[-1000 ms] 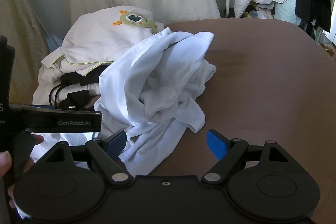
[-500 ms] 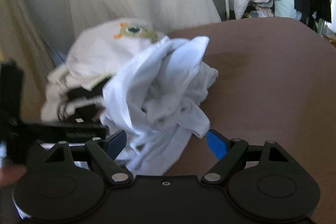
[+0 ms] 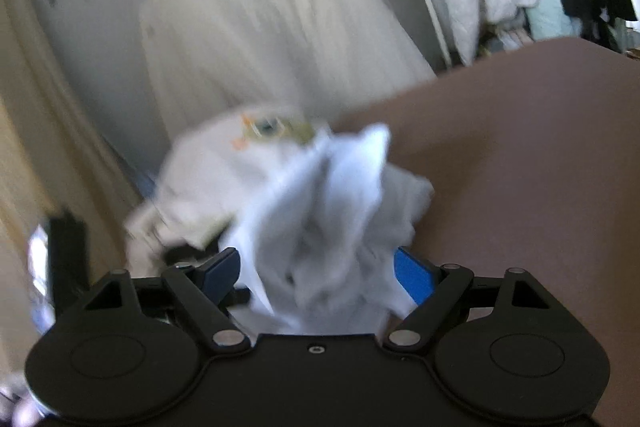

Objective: Fold clothes
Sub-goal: 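Grasp the white T-shirt from the pile with the right gripper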

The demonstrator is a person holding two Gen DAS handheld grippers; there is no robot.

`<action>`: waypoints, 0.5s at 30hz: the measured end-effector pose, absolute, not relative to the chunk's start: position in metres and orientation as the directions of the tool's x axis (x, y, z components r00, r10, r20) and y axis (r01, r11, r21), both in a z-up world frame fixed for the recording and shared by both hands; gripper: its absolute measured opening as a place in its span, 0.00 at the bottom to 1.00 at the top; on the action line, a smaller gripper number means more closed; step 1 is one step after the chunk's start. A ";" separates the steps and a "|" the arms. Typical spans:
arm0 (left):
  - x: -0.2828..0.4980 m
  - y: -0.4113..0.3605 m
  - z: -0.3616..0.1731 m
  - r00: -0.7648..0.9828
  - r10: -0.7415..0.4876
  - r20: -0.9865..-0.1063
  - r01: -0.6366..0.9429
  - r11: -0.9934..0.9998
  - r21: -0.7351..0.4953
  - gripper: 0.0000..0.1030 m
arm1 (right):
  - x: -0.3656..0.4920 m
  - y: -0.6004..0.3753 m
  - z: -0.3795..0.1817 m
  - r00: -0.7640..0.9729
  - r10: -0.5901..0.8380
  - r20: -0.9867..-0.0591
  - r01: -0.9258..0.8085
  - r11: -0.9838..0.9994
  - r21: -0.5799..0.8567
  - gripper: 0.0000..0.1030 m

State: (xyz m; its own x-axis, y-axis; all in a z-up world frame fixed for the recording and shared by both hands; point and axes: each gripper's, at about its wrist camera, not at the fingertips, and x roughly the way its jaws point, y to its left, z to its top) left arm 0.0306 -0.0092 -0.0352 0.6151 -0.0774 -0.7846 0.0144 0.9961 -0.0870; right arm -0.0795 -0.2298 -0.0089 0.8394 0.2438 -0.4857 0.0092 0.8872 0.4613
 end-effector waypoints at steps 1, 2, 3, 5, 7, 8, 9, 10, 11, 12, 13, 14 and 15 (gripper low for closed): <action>0.032 -0.008 -0.033 0.630 -0.083 -0.772 0.011 0.995 -0.099 1.00 | -0.076 -0.234 -0.009 0.843 0.264 -0.469 -0.008 0.878 0.478 0.90; 0.033 -0.006 -0.031 0.642 -0.101 -0.760 0.008 0.992 -0.125 1.00 | -0.071 -0.239 -0.010 0.842 0.281 -0.460 -0.019 0.868 0.496 0.90; 0.035 -0.004 -0.029 0.653 -0.118 -0.748 0.005 0.988 -0.152 0.99 | -0.065 -0.244 -0.014 0.840 0.300 -0.453 -0.024 0.853 0.521 0.90; 0.043 -0.002 -0.028 0.669 -0.157 -0.727 -0.002 0.977 -0.213 0.99 | -0.049 -0.256 -0.028 0.831 0.343 -0.439 -0.027 0.812 0.583 0.91; 0.056 -0.005 -0.028 0.667 -0.175 -0.724 -0.002 0.972 -0.237 0.97 | -0.027 -0.269 -0.049 0.810 0.390 -0.438 -0.009 0.756 0.655 0.91; 0.064 -0.009 -0.030 0.663 -0.191 -0.724 0.010 0.969 -0.246 0.97 | -0.015 -0.274 -0.061 0.799 0.398 -0.451 0.017 0.735 0.678 0.91; 0.072 -0.013 -0.035 0.650 -0.212 -0.730 0.020 0.965 -0.262 0.97 | -0.007 -0.277 -0.071 0.801 0.387 -0.456 0.047 0.719 0.694 0.91; 0.079 -0.016 -0.040 0.635 -0.234 -0.736 0.030 0.960 -0.280 0.97 | 0.001 -0.281 -0.081 0.813 0.369 -0.451 0.079 0.697 0.713 0.91; 0.087 -0.019 -0.048 0.613 -0.260 -0.746 0.034 0.952 -0.304 0.97 | 0.008 -0.285 -0.090 0.824 0.350 -0.446 0.110 0.673 0.731 0.91; 0.094 -0.021 -0.057 0.593 -0.270 -0.759 0.030 0.949 -0.314 0.97 | 0.016 -0.288 -0.100 0.831 0.341 -0.440 0.130 0.650 0.749 0.91; 0.101 -0.022 -0.066 0.565 -0.263 -0.782 0.014 0.951 -0.309 0.97 | 0.025 -0.289 -0.111 0.827 0.339 -0.449 0.152 0.634 0.759 0.91; 0.110 -0.022 -0.077 0.534 -0.248 -0.808 -0.011 0.954 -0.301 1.00 | 0.033 -0.289 -0.120 0.816 0.334 -0.472 0.178 0.632 0.754 0.91; 0.115 -0.020 -0.086 0.504 -0.244 -0.829 -0.036 0.952 -0.303 1.00 | 0.040 -0.287 -0.127 0.809 0.334 -0.485 0.179 0.645 0.743 0.91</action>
